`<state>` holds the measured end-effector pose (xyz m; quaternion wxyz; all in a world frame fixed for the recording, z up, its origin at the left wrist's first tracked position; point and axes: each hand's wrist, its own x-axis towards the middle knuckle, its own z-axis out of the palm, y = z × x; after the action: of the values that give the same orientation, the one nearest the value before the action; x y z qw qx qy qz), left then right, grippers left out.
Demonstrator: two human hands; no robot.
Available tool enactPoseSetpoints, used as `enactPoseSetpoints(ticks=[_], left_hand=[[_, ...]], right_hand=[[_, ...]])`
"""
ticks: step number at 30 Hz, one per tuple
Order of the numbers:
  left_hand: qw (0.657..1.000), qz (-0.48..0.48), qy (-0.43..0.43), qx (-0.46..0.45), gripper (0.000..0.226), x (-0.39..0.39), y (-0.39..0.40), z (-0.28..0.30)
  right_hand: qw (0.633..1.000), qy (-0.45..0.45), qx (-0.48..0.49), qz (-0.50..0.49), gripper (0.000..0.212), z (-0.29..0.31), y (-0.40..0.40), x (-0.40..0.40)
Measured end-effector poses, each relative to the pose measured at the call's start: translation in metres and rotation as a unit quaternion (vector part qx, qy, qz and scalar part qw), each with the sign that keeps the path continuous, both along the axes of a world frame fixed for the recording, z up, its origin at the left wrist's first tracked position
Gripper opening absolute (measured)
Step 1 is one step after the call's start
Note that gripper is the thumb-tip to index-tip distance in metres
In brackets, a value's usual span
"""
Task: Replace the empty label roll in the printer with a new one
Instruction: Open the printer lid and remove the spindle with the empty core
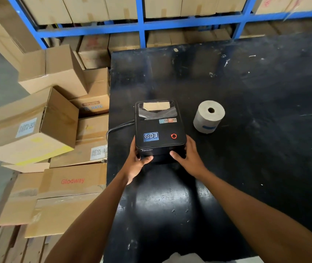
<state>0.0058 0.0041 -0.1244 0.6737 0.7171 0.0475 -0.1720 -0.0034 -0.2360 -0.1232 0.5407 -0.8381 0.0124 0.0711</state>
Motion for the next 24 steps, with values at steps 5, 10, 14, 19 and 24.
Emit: enactPoseSetpoints(ticks=[5,10,14,19,24], left_hand=[[0.999,0.043,0.027,-0.015,0.095,-0.002,-0.009,-0.003],[0.998,0.058,0.023,-0.023,0.093,-0.003,-0.012,-0.005],[0.997,0.068,0.020,-0.029,0.090,-0.005,-0.014,-0.004],[0.998,0.055,0.016,-0.029,0.089,-0.005,-0.014,0.000],[0.999,0.024,0.014,-0.024,0.095,-0.004,-0.012,0.007]], right_hand=[[0.999,-0.007,-0.035,-0.038,0.078,0.007,0.008,-0.003],[0.992,-0.024,-0.087,-0.092,0.075,0.002,0.019,-0.009],[0.989,-0.037,-0.073,-0.127,0.078,0.006,0.026,-0.009],[0.976,-0.054,0.026,-0.212,0.071,0.039,0.041,0.024],[0.936,-0.041,0.222,-0.269,0.050,0.086,0.056,0.074]])
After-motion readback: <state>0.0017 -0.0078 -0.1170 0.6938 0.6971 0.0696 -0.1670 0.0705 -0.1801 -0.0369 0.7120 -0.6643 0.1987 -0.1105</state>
